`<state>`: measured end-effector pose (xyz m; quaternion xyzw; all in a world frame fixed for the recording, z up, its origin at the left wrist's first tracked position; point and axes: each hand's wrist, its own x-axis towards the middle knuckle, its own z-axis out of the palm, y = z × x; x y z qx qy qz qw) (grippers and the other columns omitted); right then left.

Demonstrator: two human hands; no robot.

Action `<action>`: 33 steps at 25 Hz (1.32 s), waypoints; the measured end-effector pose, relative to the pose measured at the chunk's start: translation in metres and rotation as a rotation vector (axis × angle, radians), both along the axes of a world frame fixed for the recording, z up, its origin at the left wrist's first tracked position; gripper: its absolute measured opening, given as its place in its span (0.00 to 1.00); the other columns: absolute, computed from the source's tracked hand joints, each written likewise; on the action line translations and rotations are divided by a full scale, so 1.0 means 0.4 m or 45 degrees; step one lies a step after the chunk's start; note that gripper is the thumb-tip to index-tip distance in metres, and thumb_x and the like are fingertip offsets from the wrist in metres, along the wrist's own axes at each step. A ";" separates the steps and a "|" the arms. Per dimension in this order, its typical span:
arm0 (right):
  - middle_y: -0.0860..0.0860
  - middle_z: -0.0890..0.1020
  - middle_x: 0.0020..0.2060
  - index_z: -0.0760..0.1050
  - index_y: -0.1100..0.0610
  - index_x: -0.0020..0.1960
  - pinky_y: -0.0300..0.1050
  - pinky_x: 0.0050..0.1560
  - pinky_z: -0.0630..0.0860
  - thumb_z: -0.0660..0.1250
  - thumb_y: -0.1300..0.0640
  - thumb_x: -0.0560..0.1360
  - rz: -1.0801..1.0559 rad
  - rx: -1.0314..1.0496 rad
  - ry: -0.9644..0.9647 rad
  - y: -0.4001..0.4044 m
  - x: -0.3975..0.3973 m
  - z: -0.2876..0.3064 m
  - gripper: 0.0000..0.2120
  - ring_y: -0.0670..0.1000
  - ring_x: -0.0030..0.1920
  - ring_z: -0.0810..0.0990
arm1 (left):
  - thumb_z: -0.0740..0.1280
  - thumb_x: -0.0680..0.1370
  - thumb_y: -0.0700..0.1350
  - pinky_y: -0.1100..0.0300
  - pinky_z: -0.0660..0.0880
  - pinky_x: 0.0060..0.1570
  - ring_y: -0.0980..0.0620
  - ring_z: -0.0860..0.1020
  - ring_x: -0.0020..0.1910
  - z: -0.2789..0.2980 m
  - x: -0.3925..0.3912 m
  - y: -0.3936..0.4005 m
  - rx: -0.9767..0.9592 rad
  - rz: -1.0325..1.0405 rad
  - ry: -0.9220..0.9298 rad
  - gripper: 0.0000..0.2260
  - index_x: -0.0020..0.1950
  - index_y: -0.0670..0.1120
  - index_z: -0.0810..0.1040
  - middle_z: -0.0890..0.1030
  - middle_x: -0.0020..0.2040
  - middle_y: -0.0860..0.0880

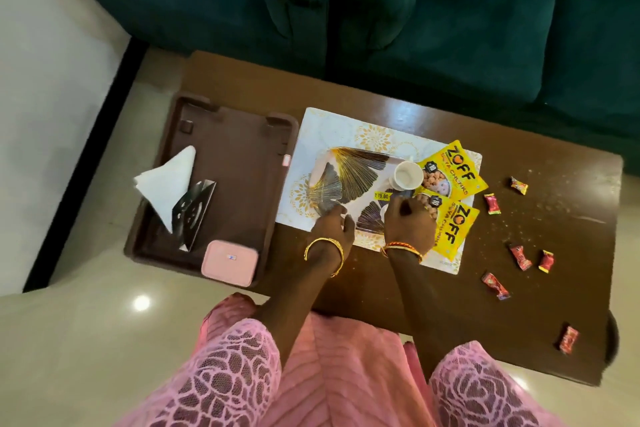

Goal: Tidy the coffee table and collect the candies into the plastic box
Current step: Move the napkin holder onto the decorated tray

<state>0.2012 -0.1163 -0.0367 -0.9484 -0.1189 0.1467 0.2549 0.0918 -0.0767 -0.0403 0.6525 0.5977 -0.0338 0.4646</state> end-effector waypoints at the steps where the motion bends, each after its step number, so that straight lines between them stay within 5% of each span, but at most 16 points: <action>1: 0.62 0.84 0.36 0.79 0.60 0.39 0.44 0.37 0.67 0.63 0.49 0.73 0.022 0.038 -0.013 0.011 -0.039 0.016 0.14 0.64 0.40 0.81 | 0.60 0.78 0.46 0.48 0.77 0.53 0.41 0.79 0.53 0.015 -0.040 0.008 0.088 -0.023 0.010 0.11 0.57 0.44 0.75 0.82 0.55 0.41; 5: 0.62 0.83 0.33 0.79 0.59 0.36 0.43 0.36 0.67 0.63 0.51 0.71 0.249 0.129 0.008 0.064 -0.194 0.051 0.14 0.64 0.37 0.81 | 0.59 0.78 0.45 0.50 0.73 0.50 0.41 0.76 0.52 0.046 -0.207 0.042 0.288 0.025 0.085 0.11 0.54 0.41 0.76 0.80 0.52 0.40; 13: 0.62 0.84 0.36 0.78 0.59 0.38 0.44 0.35 0.70 0.64 0.50 0.74 1.034 -0.035 0.282 0.231 -0.500 0.009 0.13 0.62 0.39 0.82 | 0.63 0.75 0.40 0.47 0.71 0.57 0.36 0.73 0.58 0.011 -0.551 0.099 0.277 0.599 0.222 0.12 0.56 0.36 0.75 0.76 0.57 0.35; 17: 0.59 0.83 0.47 0.78 0.57 0.47 0.51 0.47 0.77 0.65 0.56 0.71 1.341 -0.075 0.373 0.416 -0.614 -0.018 0.07 0.62 0.50 0.80 | 0.67 0.72 0.39 0.48 0.72 0.59 0.36 0.74 0.59 -0.023 -0.652 0.173 0.150 0.918 0.161 0.18 0.62 0.38 0.71 0.73 0.62 0.36; 23: 0.62 0.76 0.60 0.72 0.61 0.60 0.49 0.62 0.68 0.69 0.63 0.65 1.746 -0.216 0.337 0.666 -0.698 -0.115 0.23 0.62 0.62 0.71 | 0.61 0.76 0.37 0.53 0.67 0.67 0.40 0.72 0.65 -0.102 -0.716 0.293 0.041 1.197 0.097 0.17 0.65 0.39 0.72 0.75 0.65 0.39; 33: 0.57 0.77 0.60 0.69 0.57 0.60 0.55 0.62 0.68 0.74 0.57 0.64 1.887 -0.404 0.147 0.715 -0.729 -0.214 0.27 0.60 0.67 0.66 | 0.68 0.74 0.42 0.48 0.72 0.62 0.39 0.76 0.59 -0.174 -0.727 0.409 0.024 1.067 0.086 0.20 0.65 0.40 0.72 0.80 0.58 0.38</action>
